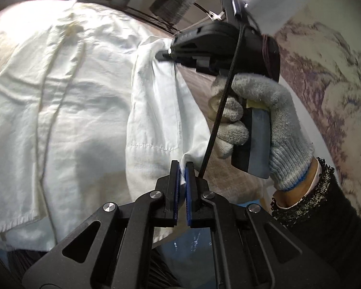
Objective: Fold small clothes
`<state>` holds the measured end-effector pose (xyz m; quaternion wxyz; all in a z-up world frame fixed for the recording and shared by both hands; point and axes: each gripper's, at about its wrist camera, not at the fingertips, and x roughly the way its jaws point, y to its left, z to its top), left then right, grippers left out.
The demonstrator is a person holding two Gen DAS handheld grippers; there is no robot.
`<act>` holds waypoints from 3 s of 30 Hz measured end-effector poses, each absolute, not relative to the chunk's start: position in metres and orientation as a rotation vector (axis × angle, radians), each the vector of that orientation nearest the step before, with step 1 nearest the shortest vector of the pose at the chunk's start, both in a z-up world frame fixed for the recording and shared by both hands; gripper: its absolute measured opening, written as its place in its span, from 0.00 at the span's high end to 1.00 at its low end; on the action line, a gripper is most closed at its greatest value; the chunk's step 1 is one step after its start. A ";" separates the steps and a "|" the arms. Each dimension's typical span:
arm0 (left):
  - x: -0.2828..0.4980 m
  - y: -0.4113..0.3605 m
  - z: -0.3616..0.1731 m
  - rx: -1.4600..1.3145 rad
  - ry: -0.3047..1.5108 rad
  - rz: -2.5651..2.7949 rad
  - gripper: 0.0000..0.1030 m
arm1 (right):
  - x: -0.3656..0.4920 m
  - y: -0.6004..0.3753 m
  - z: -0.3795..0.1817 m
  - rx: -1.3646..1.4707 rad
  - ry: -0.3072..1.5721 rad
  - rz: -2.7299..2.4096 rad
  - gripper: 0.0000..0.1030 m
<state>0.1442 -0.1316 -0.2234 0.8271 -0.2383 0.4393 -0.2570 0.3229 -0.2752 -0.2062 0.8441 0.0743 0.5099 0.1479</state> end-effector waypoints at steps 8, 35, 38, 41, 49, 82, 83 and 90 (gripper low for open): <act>0.148 -0.120 -0.226 -0.588 0.931 -0.565 0.98 | 0.323 -0.229 -0.181 0.055 1.015 0.387 1.00; 0.159 -0.154 -0.227 -0.549 1.002 -0.627 0.98 | 0.443 -0.374 -0.281 0.718 1.093 0.384 0.92; 0.162 -0.160 -0.224 -0.570 0.992 -0.648 0.98 | 0.450 -0.362 -0.247 0.543 1.085 0.360 0.94; 0.166 -0.163 -0.223 -0.571 0.981 -0.658 0.98 | 0.453 -0.351 -0.210 0.351 1.065 0.307 0.95; 0.169 -0.136 -0.234 -0.644 0.993 -0.591 0.98 | 0.462 -0.290 -0.209 0.025 1.121 0.186 0.95; 0.114 -0.043 -0.223 -0.671 0.932 -0.383 0.91 | 0.296 -0.308 -0.173 0.292 1.064 0.513 0.56; 0.110 -0.037 -0.219 -0.667 0.919 -0.383 0.91 | 0.277 -0.308 -0.178 0.289 1.079 0.507 0.56; 0.103 0.001 -0.209 -0.615 0.861 -0.312 0.68 | 0.195 -0.297 -0.220 0.313 1.167 0.504 0.56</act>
